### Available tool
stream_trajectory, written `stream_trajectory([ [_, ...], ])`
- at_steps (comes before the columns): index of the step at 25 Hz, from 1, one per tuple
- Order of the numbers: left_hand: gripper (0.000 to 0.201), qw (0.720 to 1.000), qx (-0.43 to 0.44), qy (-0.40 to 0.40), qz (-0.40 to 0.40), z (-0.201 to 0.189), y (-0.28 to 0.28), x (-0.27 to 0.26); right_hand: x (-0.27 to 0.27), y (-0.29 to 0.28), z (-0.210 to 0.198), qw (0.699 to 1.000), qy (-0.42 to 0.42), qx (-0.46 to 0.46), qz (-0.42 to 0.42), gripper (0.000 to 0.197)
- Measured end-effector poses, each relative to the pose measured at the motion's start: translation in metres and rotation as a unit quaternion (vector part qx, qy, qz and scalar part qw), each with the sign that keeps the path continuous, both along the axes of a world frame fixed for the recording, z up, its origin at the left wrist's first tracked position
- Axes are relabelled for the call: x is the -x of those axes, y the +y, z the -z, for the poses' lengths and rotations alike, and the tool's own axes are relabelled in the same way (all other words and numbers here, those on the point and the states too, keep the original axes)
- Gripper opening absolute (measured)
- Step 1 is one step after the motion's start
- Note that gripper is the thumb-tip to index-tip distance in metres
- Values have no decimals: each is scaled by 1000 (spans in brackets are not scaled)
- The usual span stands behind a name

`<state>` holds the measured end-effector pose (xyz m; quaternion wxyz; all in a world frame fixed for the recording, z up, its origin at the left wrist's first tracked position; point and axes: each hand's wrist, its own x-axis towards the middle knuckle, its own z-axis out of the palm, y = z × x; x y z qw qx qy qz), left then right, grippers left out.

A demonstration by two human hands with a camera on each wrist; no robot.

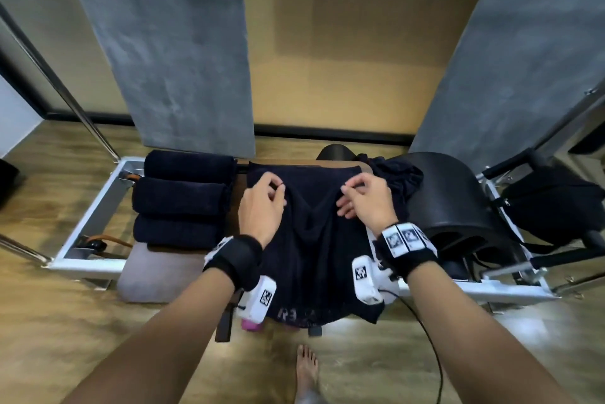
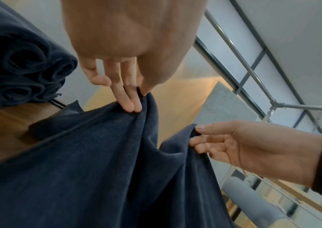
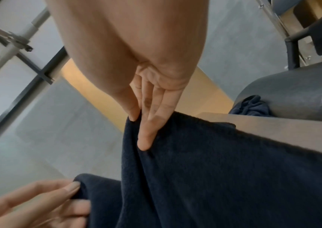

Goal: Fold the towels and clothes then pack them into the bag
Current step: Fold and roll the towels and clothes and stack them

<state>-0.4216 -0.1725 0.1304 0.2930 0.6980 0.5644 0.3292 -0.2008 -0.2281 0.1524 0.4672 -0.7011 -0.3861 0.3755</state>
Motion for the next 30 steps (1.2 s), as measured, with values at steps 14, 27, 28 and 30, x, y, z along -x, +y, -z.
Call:
stream_trajectory([
  [14, 9, 977, 149, 144, -52, 76, -70, 63, -15, -89, 105, 974, -87, 206, 30, 12],
  [27, 44, 978, 44, 117, 169, 95, -86, 92, -3, -116, 99, 968, -242, 46, -50, 20],
  [28, 58, 966, 49, 160, 195, 97, -89, 97, -3, -121, 104, 958, -274, 50, -71, 16],
  [30, 88, 943, 58, 230, 232, 101, -92, 103, -3, -130, 110, 945, -304, 47, -110, 26],
])
